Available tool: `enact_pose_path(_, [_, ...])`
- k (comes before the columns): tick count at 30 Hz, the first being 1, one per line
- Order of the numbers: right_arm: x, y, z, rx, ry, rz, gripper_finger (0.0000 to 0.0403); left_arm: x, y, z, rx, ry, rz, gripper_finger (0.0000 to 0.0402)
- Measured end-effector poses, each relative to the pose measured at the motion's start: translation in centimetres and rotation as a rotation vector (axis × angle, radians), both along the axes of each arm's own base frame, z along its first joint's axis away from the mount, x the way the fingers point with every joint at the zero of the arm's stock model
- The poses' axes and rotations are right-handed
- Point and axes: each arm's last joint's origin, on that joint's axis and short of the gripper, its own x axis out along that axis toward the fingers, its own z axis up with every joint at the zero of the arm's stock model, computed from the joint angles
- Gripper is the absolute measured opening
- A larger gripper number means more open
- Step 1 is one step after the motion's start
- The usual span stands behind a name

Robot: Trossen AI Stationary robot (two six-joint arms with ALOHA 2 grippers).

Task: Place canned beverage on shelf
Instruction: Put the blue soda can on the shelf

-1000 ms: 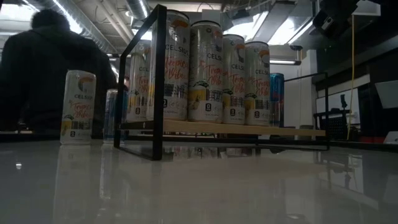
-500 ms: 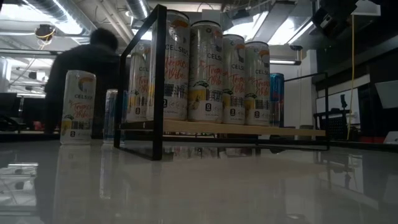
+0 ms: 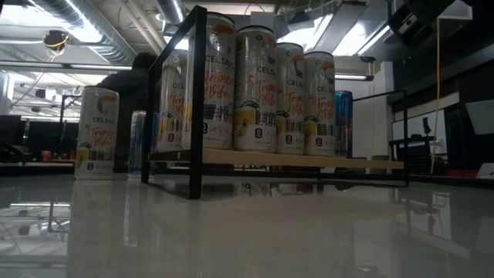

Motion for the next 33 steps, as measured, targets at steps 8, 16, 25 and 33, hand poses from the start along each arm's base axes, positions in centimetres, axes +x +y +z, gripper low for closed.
enact_pose_path(8, [0.0, 0.0, 0.0, 0.0, -0.005, -0.001, 0.0224, 0.2, 0.2, 0.0, -0.016, 0.001, -0.041, 0.027])
enact_pose_path(16, [0.0, 0.0, 0.0, 0.0, -0.007, 0.005, 0.022, 0.4, 0.3, 0.0, -0.03, 0.006, -0.081, 0.0313])
enact_pose_path(25, [0.2, 0.1, 0.8, -0.005, -0.002, 0.006, 0.0219, 0.2, 0.3, 0.1, -0.018, 0.026, -0.097, 0.0355])
enact_pose_path(33, [0.5, 0.3, 4.0, -0.147, 0.062, 0.004, 0.0221, -1.7, 0.4, 2.9, 0.045, 0.079, -0.172, 0.0353])
